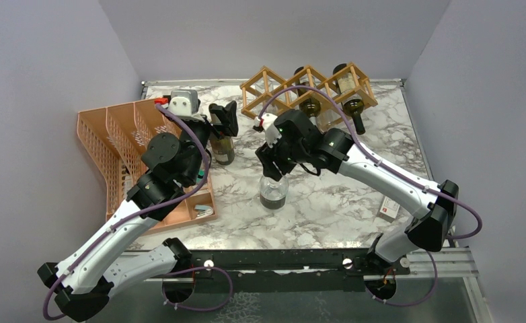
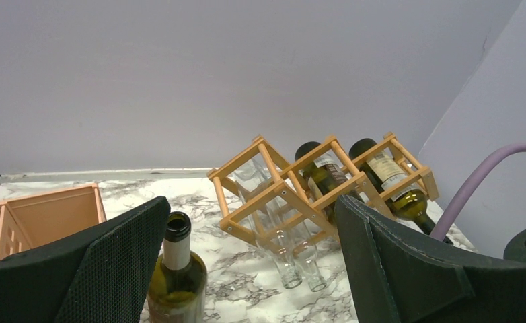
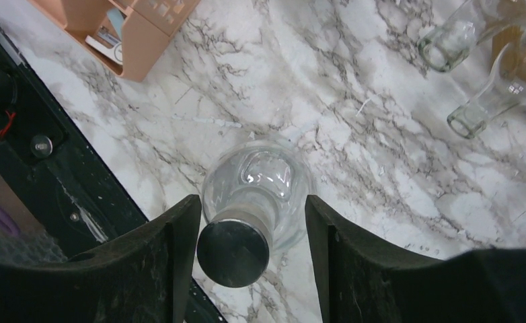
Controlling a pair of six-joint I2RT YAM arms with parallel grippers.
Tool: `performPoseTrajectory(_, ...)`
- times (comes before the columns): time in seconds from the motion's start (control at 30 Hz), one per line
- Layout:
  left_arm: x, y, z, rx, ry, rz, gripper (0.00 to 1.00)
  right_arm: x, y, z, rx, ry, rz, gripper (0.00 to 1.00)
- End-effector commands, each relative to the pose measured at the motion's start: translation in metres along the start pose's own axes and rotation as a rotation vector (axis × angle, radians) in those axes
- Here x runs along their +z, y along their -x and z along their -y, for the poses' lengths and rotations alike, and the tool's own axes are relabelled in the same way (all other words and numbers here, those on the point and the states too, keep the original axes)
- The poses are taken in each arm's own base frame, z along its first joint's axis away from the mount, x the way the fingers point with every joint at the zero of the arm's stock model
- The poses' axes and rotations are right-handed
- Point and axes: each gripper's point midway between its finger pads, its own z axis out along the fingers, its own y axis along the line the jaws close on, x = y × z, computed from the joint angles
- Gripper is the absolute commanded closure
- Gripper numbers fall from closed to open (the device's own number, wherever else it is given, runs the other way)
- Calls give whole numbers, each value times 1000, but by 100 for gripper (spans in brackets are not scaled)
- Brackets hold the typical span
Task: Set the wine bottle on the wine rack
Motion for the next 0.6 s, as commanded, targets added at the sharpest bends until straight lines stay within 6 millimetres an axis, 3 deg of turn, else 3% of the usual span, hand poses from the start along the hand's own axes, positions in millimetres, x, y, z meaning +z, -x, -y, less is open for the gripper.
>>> performPoseTrajectory(0.0, 2, -3, -4, 15, 23, 2, 1, -2, -13, -6, -29, 19, -13, 46)
performPoseTrajectory(0.13, 4, -5, -3, 19, 23, -4, 1, 4, -20, -3, -31, -6, -30, 51)
performPoseTrajectory(0.3, 5, -8, -2, 21, 23, -12, 1, 7, -13, 0, -37, -33, 30, 77)
performPoseTrajectory(0.4, 6, -9, -2, 23, 23, -16, 1, 8, -1, 2, -38, -47, 102, 89)
performPoseTrajectory(0.57, 7, -10, -2, 23, 27, -20, 1, 5, 35, 9, -20, -98, 289, 98)
